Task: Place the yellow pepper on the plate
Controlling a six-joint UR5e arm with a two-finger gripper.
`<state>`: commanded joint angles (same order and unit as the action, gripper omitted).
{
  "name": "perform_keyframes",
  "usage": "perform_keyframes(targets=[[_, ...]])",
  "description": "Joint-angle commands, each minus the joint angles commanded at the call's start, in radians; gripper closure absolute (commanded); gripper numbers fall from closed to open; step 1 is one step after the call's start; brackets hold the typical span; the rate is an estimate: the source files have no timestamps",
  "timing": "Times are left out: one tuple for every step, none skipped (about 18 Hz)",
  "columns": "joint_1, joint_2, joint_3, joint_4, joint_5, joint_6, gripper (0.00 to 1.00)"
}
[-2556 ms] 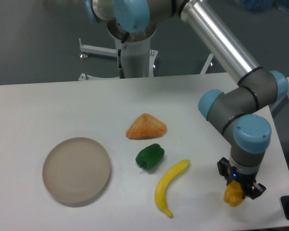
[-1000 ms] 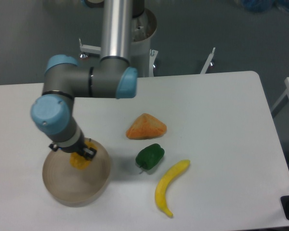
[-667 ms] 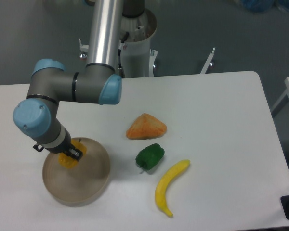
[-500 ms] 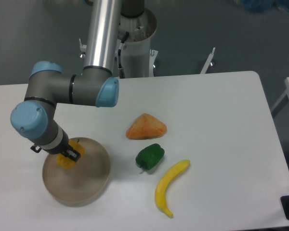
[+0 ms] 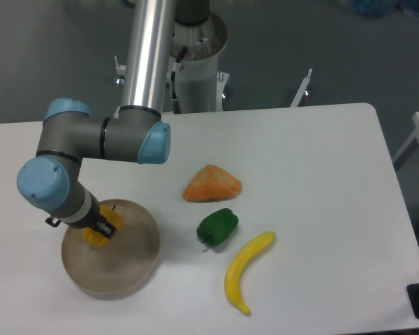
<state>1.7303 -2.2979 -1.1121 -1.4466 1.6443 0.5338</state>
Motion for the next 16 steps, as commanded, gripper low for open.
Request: perform_keyframes(targets=[[0.0,-0.002,0.0,0.0,0.006,0.0,0.58],[0.0,0.0,0.0,-0.002,0.006,0.002,0.58],[0.0,0.0,0.0,-0.002,0.006,0.002,0.56],[0.0,0.0,0.002,0.0,0.006,0.002,0.46],[0.0,0.001,0.002,0.002,0.006,0.002,0.28],[0.0,0.006,0.003,0.003,0.006,0.002,0.13],[0.0,0.009,0.003,0.008,0.006,0.0,0.05],[0.0,0.015,0.003,0.015,0.006,0.002,0.04],[0.0,0.02,0.006,0.018,0.005,0.002,0.02],[0.002,0.023,0.008,0.02,0.005,0.002,0.01],[0.005,0.029,0.008,0.02,0.005,0.003,0.01],[0.009,0.035,0.008,0.018,0.003,0.014,0.01],[0.015,0.044,0.006,0.018,-0.001,0.027,0.01],[0.031,0.058,0.0,0.017,-0.003,0.04,0.01],[0.043,0.07,-0.003,0.017,-0.001,0.052,0.01],[0.061,0.078,-0.003,0.014,0.0,0.07,0.01]])
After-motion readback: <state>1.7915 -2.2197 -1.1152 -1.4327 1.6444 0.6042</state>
